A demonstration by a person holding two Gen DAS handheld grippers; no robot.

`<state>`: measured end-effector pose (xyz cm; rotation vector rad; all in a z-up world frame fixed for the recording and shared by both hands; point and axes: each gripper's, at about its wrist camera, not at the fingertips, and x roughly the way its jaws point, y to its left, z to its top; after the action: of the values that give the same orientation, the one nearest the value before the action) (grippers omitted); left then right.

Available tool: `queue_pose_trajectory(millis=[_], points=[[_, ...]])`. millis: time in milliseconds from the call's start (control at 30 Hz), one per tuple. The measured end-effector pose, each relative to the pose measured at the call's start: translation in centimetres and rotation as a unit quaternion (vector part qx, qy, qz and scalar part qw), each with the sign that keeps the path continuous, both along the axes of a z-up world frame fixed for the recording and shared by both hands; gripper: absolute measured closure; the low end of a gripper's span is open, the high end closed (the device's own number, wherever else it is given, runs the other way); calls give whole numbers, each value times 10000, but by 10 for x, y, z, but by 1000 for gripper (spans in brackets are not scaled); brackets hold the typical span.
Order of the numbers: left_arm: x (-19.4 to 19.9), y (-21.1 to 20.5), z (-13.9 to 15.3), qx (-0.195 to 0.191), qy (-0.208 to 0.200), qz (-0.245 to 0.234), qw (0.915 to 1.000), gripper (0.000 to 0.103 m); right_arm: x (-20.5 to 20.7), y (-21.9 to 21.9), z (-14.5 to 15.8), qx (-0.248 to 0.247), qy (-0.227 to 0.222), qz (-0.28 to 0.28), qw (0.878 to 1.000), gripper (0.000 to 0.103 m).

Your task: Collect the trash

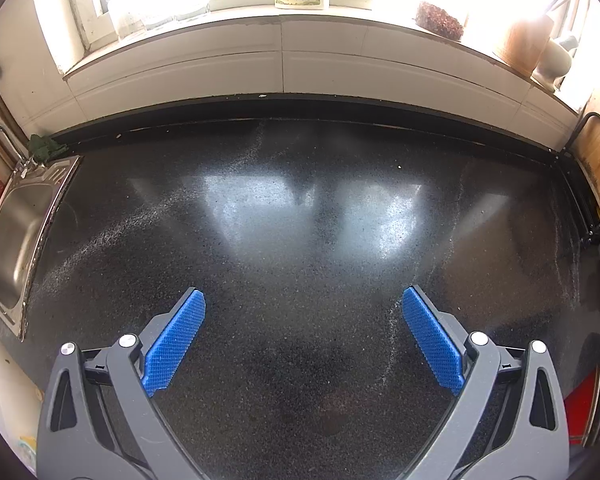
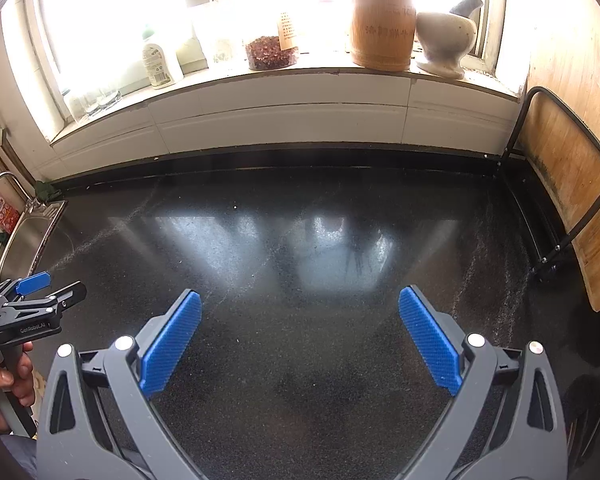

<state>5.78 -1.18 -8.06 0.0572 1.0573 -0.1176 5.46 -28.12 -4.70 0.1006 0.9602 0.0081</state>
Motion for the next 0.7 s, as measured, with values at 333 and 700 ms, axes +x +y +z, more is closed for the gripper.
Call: queue_pose_trajectory(millis=[333,700], points=[[2,-1,1,-28,-6,-27,10000,7,-1,3,1,-40,7,-11,10000,7],[3,-1,5,-1,-26,-34,10000,7,-1,2,0,-16,17,-51,10000,7]])
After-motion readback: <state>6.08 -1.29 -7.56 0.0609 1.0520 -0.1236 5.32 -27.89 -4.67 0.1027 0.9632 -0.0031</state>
